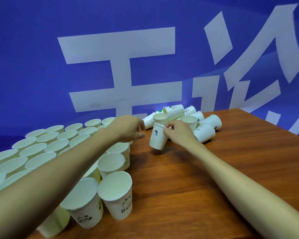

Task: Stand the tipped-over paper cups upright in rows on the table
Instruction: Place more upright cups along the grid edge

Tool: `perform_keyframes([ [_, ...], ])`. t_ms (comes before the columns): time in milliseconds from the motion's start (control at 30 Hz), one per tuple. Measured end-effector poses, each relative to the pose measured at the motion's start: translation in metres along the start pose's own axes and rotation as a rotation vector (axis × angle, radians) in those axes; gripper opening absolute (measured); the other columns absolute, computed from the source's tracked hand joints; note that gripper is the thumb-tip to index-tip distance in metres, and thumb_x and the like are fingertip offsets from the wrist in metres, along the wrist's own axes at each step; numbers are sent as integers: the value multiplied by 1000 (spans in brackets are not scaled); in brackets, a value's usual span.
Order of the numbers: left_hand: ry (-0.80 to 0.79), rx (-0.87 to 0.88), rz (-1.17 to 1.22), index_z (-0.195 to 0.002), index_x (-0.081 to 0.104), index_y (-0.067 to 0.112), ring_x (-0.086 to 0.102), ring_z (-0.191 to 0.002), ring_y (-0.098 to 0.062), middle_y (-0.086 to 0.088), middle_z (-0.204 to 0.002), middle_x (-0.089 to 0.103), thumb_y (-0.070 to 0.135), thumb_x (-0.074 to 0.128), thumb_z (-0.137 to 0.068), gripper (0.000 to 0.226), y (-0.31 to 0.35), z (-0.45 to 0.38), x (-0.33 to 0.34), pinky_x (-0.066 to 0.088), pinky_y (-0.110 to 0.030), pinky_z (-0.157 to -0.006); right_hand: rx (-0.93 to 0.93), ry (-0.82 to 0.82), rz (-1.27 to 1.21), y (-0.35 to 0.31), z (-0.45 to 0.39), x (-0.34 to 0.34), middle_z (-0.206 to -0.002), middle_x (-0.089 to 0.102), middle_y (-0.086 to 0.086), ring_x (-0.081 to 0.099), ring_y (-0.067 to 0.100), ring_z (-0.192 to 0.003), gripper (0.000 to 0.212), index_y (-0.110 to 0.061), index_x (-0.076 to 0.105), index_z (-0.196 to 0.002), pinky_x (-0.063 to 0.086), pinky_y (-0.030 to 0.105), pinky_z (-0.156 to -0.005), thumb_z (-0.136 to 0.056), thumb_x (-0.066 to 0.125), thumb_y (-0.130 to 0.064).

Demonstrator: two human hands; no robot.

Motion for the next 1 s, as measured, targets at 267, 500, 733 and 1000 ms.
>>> perform_keyframes([
  [267,-36,-166,67,-129,56,19,58,-110,-19,0,-130,60,34,55,-95,37,-81,-23,13,51,-33,-90,-169,13,90,-46,-36,29,-89,66,-6,59,16,-82,15,-24,71,-91,37,26,-57,-87,56,-24],
  [500,-64,-195,93,-142,42,22,46,-127,-24,-4,-147,42,36,45,-100,44,-110,-55,50,44,-38,-100,-209,-13,252,-58,-73,72,-98,72,0,64,23,-93,21,-23,71,-98,43,29,-67,-89,52,-24],
  [733,-105,-187,75,-143,39,21,44,-128,-25,-6,-142,50,42,39,-101,47,-124,-83,70,43,-42,-102,-233,73,369,-61,-97,84,-96,69,6,62,28,-90,23,-18,69,-100,36,29,-63,-92,49,-24],
  [1000,-91,-160,5,-143,37,25,48,-121,-25,-6,-133,57,51,39,-98,52,-125,-91,80,45,-38,-91,-209,39,337,-53,-105,92,-104,71,3,63,26,-100,32,-25,67,-116,42,30,-69,-88,54,-25],
])
Point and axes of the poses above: each hand's wrist, its own z-axis away from the middle knuckle, its own x-axis out of the palm, y = z × x, the point moved 10 cm from there along -z, towards the middle knuckle
